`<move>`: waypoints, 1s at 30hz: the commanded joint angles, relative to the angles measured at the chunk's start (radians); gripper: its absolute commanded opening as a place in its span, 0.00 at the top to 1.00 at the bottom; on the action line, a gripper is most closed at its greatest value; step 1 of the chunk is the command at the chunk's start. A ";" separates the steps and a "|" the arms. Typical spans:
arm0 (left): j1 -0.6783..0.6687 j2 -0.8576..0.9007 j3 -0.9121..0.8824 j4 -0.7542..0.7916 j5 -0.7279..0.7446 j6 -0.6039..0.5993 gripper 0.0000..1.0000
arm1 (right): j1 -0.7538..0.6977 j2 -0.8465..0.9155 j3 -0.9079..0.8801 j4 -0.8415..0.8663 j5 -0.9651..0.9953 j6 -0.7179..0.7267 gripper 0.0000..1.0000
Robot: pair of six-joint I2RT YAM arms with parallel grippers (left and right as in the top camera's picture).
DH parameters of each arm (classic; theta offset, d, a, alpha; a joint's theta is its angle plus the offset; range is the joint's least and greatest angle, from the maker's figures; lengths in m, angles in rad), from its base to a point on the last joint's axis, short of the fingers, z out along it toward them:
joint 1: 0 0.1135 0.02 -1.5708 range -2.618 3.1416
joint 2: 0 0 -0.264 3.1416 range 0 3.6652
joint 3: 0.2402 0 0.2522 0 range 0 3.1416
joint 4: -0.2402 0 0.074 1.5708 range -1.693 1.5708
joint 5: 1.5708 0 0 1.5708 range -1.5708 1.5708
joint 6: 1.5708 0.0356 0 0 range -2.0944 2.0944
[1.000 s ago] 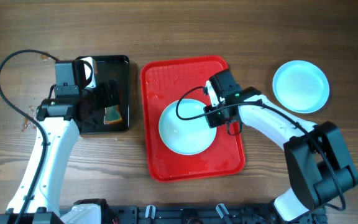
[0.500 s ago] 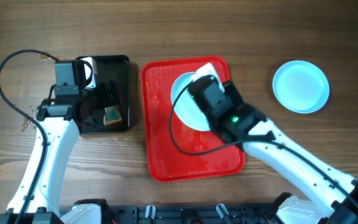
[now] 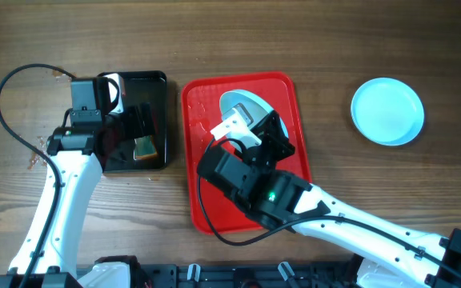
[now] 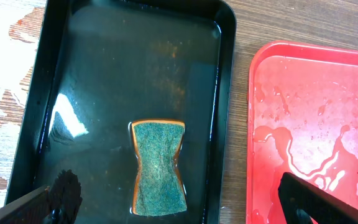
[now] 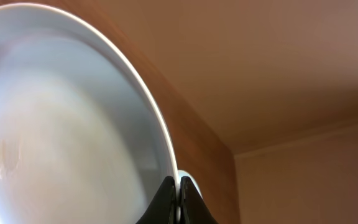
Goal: Clean dirty plates on tray and stack at the side
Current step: 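Tilt and lift the last plate with the right gripper, then place the plate onto the stack right of the red tray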
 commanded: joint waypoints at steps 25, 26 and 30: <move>0.004 -0.003 0.012 0.003 -0.011 0.019 0.00 | -0.007 -0.023 0.014 0.090 0.046 -0.007 0.96; 0.004 -0.003 0.012 0.003 -0.011 0.019 0.00 | 0.001 -0.023 0.014 0.076 -0.030 0.013 0.96; 0.004 -0.003 0.012 0.003 -0.011 0.019 0.00 | -0.030 -0.023 0.006 0.117 0.032 -0.007 0.96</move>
